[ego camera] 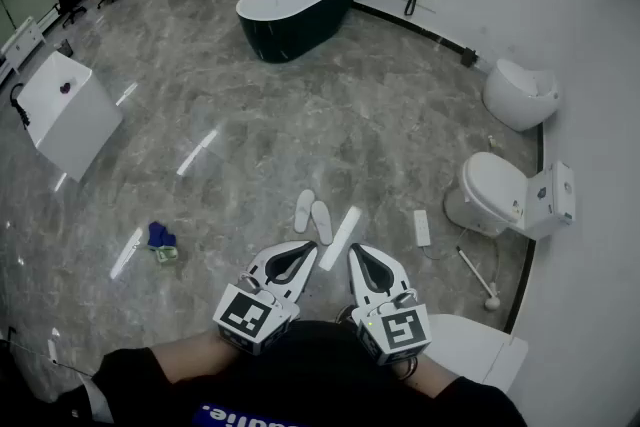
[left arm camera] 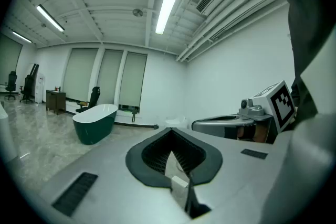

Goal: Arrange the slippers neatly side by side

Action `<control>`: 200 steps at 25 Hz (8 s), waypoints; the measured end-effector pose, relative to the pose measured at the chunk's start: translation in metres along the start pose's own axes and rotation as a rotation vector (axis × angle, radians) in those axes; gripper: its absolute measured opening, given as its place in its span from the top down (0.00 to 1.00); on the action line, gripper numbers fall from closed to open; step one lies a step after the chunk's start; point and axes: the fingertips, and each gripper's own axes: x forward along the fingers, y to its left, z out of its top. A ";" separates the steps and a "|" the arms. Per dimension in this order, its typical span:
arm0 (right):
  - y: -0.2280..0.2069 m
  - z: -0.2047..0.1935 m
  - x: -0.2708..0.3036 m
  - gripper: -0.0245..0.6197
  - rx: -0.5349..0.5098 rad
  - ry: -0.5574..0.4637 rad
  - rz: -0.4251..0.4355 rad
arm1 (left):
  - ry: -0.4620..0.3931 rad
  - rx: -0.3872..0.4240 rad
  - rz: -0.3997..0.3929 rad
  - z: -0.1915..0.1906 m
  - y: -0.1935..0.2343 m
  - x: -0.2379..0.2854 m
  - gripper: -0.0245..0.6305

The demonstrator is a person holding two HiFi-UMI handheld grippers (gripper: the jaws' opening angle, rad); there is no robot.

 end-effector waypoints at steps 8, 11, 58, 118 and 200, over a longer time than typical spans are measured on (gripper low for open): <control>-0.002 -0.001 0.009 0.96 0.001 0.002 0.011 | 0.004 0.001 0.005 -0.002 0.007 0.004 0.96; -0.003 -0.001 0.011 0.96 -0.001 0.005 0.016 | 0.006 0.000 0.004 -0.001 0.008 0.005 0.96; -0.116 -0.072 0.151 0.87 0.124 0.240 0.105 | -0.001 -0.084 0.237 -0.015 0.167 0.122 0.96; -0.234 -0.736 0.442 0.70 0.245 0.916 -0.055 | 0.128 -0.202 0.182 -0.423 0.396 0.339 0.96; -0.319 -0.967 0.544 0.94 0.406 1.089 -0.251 | 0.012 -0.061 0.221 -0.519 0.454 0.345 0.96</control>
